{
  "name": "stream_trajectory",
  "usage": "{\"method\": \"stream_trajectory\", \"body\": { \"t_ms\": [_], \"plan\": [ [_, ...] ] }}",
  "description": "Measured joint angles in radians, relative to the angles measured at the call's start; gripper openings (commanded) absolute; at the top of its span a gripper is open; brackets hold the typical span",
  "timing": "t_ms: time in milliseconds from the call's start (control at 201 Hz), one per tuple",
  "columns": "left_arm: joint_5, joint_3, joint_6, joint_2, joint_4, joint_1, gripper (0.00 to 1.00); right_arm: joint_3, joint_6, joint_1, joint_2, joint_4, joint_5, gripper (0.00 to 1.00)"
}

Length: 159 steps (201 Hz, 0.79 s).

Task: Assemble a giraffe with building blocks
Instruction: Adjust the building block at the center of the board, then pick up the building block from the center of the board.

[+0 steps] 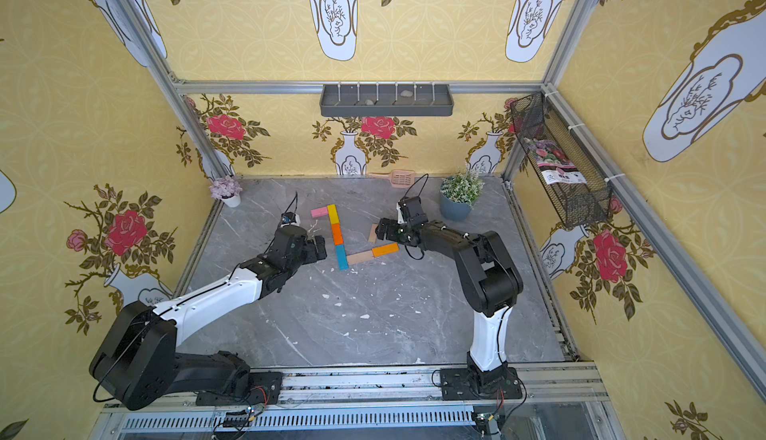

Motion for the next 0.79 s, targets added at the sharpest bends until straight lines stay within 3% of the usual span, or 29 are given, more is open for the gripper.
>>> {"method": "stream_trajectory", "body": {
  "t_ms": [169,358,543,792],
  "plan": [
    [-0.097,-0.002,-0.070,-0.005,-0.043,0.003,0.99,0.184,-0.025,0.098,0.103,-0.100,0.198,0.89],
    [-0.136,-0.044,-0.144,-0.005,-0.041,0.019,0.99,0.360,-0.041,0.152,0.247,-0.210,0.317,0.81],
    [-0.081,-0.048,-0.193,0.018,-0.021,0.046,0.99,0.427,-0.048,0.167,0.320,-0.260,0.341,0.63],
    [-0.056,-0.063,-0.211,-0.022,-0.002,0.050,0.99,0.427,-0.053,0.170,0.335,-0.283,0.339,0.58]
  ]
}}
